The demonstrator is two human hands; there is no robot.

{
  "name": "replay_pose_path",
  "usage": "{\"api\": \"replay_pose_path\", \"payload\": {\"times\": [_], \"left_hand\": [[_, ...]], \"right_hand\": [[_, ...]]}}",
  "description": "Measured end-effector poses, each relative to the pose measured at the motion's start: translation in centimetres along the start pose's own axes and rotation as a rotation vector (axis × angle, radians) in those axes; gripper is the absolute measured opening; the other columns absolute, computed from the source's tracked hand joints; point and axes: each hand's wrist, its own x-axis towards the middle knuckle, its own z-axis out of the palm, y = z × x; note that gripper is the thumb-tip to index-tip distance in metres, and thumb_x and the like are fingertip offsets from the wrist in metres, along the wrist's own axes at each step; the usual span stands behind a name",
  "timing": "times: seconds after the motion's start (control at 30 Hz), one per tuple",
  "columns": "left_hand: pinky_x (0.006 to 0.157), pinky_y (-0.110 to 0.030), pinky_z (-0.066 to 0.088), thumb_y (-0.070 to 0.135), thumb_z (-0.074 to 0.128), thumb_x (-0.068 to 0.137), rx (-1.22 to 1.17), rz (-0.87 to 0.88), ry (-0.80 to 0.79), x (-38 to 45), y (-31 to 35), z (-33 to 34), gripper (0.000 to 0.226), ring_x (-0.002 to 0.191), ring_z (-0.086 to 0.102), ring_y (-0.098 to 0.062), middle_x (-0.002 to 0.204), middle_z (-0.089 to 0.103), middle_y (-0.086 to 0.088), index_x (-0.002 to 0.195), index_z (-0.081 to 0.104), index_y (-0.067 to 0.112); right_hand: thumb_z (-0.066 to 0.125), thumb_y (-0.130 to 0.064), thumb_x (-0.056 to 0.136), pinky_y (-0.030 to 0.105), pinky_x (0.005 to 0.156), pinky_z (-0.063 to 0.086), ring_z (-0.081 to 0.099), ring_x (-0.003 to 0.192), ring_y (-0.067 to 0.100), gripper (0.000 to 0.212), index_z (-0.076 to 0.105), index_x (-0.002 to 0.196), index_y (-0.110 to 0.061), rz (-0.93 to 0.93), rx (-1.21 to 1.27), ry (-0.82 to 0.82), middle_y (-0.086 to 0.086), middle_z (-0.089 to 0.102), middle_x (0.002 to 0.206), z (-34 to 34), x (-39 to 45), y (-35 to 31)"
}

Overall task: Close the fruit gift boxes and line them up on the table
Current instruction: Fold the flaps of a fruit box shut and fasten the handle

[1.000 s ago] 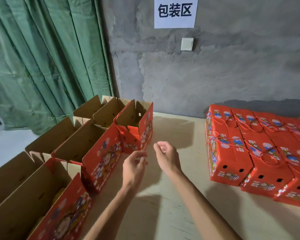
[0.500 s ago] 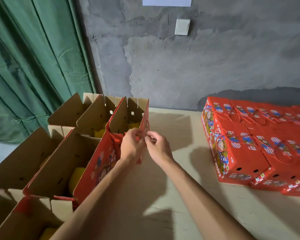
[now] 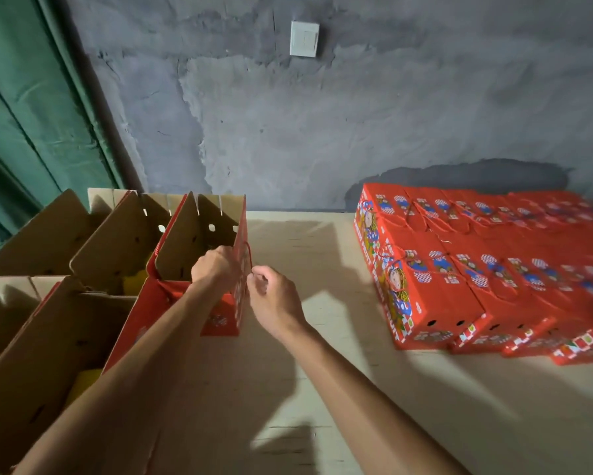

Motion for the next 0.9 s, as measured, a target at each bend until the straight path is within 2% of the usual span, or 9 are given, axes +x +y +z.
{"api": "replay_pose_path", "payload": {"times": [0.07,0.13,0.23,0.33,0.47,0.6,0.67,0.8,0.9], "left_hand": [[0.071,-0.036,0.048,0.044,0.050,0.100,0.002,0.024,-0.007,-1.1,-0.2,0.0,0.032,0.081,0.061,-0.030,0.087,0.064,-0.005,0.105,0.071,0.020],[0.081,-0.038,0.054,0.044,0.047,0.100,0.017,0.089,-0.030,-2.6,-0.5,0.0,0.034,0.094,0.067,-0.036,0.100,0.071,-0.010,0.110,0.071,0.022],[0.088,-0.041,0.055,0.043,0.044,0.098,0.025,0.183,-0.071,-5.7,-0.6,-0.2,0.036,0.102,0.066,-0.040,0.107,0.073,-0.014,0.111,0.070,0.021],[0.082,-0.038,0.053,0.040,0.044,0.098,0.016,0.271,-0.104,-9.4,0.0,-0.2,0.032,0.098,0.067,-0.039,0.103,0.073,-0.012,0.102,0.069,0.021],[0.067,-0.033,0.039,0.035,0.046,0.098,-0.035,0.361,-0.126,-14.5,0.4,0.2,0.027,0.092,0.066,-0.040,0.093,0.073,-0.010,0.092,0.067,0.020],[0.068,-0.033,0.044,0.031,0.052,0.098,-0.088,0.438,-0.145,-19.7,0.8,0.4,0.023,0.094,0.068,-0.038,0.097,0.075,-0.007,0.107,0.072,0.026],[0.070,-0.032,0.048,0.030,0.053,0.097,-0.096,0.468,-0.169,-22.0,1.0,0.4,0.024,0.093,0.070,-0.033,0.099,0.076,-0.003,0.111,0.072,0.030],[0.069,-0.032,0.053,0.025,0.055,0.100,-0.108,0.564,-0.210,-25.8,1.2,0.5,0.022,0.087,0.073,-0.025,0.098,0.077,0.003,0.110,0.072,0.032],[0.069,-0.033,0.058,0.026,0.054,0.103,-0.118,0.624,-0.239,-28.3,1.8,0.3,0.020,0.084,0.074,-0.020,0.098,0.077,0.005,0.112,0.072,0.031]], "right_hand": [[0.052,-0.038,0.103,0.030,0.095,0.055,0.068,0.113,0.017,0.033,0.066,0.129,-0.022,0.003,-0.005,0.012,-0.001,0.072,0.125,-0.4,-0.4,0.2],[0.052,-0.037,0.102,0.032,0.098,0.054,0.067,0.115,0.018,0.034,0.066,0.130,-0.023,0.018,0.001,0.014,-0.003,0.071,0.128,-1.1,-1.0,0.3],[0.053,-0.036,0.102,0.034,0.100,0.053,0.067,0.116,0.018,0.033,0.065,0.130,-0.024,0.019,-0.012,0.031,-0.003,0.070,0.129,-2.3,-2.2,0.4],[0.055,-0.034,0.100,0.035,0.102,0.051,0.066,0.117,0.018,0.034,0.065,0.130,-0.023,0.031,-0.019,0.046,-0.003,0.070,0.130,-3.8,-3.8,0.8],[0.054,-0.032,0.100,0.036,0.104,0.050,0.063,0.121,0.019,0.036,0.063,0.133,-0.022,0.046,-0.052,0.059,-0.003,0.067,0.133,-6.5,-6.5,1.9],[0.054,-0.029,0.100,0.034,0.104,0.048,0.061,0.124,0.020,0.037,0.062,0.136,-0.021,-0.030,-0.228,0.058,-0.002,0.066,0.136,-9.4,-9.9,4.2],[0.057,-0.024,0.099,0.035,0.100,0.049,0.063,0.118,0.023,0.034,0.066,0.131,-0.016,-0.126,-0.343,0.102,0.002,0.069,0.128,-11.0,-11.4,5.5],[0.066,-0.021,0.094,0.036,0.091,0.045,0.064,0.094,0.025,0.015,0.075,0.102,-0.014,-0.295,-0.523,0.255,0.003,0.069,0.101,-14.3,-13.6,8.2],[0.059,-0.030,0.099,0.042,0.094,0.047,0.059,0.098,0.018,0.017,0.072,0.099,-0.018,-0.329,-0.604,0.124,-0.003,0.065,0.105,-17.2,-14.9,9.7]]}}
